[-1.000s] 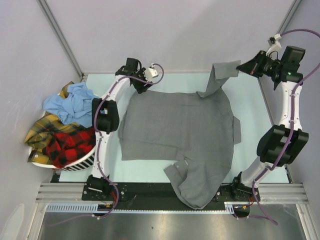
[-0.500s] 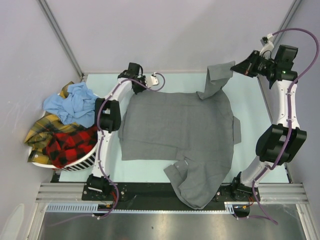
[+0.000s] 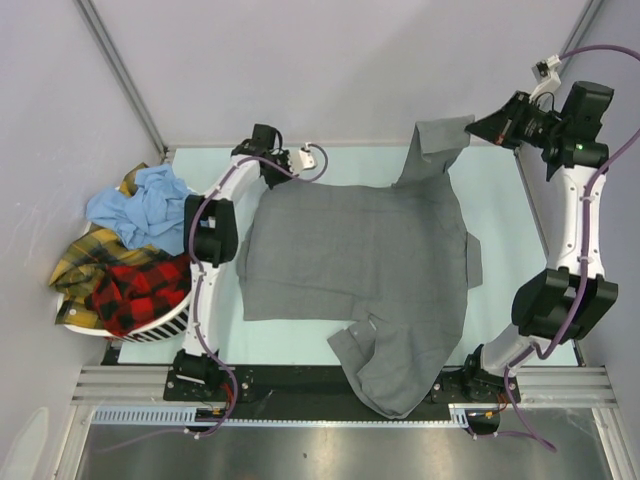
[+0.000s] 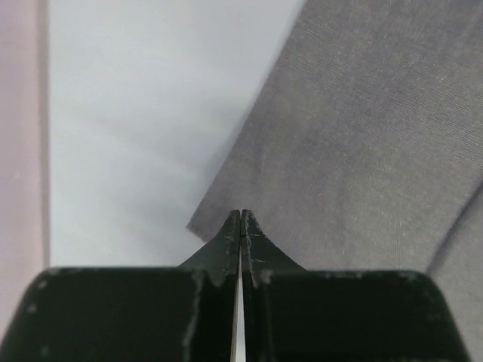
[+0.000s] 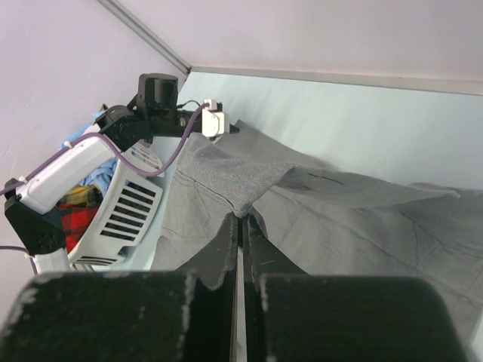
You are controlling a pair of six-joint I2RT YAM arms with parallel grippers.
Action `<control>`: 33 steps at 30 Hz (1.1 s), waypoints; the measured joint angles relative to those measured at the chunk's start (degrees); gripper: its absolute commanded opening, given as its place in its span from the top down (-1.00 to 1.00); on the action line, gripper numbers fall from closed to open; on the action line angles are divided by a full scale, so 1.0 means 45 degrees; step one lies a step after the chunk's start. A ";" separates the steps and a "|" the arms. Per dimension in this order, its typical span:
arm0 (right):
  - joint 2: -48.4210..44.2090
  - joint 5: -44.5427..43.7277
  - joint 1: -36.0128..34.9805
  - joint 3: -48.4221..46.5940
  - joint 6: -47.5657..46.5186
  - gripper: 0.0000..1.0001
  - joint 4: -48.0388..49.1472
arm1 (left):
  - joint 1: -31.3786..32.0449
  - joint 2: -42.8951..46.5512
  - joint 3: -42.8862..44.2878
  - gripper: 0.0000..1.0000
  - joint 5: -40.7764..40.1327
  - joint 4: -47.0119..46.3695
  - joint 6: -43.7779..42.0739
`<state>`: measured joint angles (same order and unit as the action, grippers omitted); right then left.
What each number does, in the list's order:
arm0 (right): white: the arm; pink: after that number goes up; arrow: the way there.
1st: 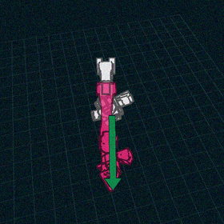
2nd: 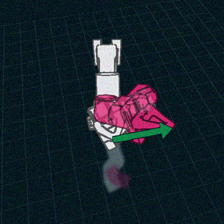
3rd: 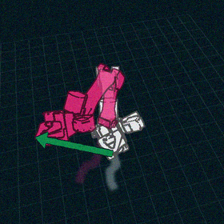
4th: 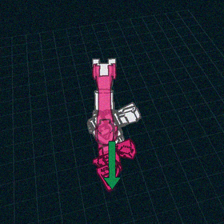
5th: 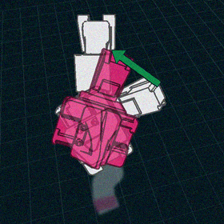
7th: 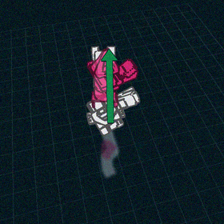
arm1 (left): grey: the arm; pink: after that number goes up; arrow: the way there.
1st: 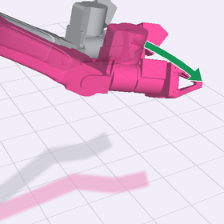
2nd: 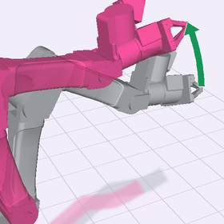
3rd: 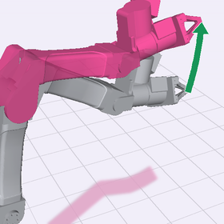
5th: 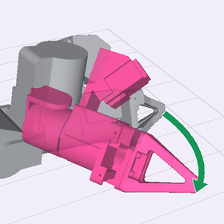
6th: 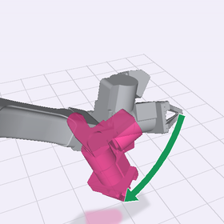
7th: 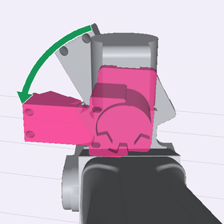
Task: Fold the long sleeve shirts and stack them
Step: Flatten the shirt out, then fold the shirt
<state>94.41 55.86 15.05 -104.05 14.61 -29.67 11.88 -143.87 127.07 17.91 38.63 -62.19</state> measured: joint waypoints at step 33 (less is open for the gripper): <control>-0.4333 0.0500 0.0243 0.0369 -0.5391 1.00 -0.7708 | -0.0729 0.0865 0.0500 -0.59 0.1851 0.0437 0.3400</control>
<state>74.91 58.11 16.14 -102.39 -9.65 -64.36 8.60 -139.98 129.32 26.24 40.60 -46.89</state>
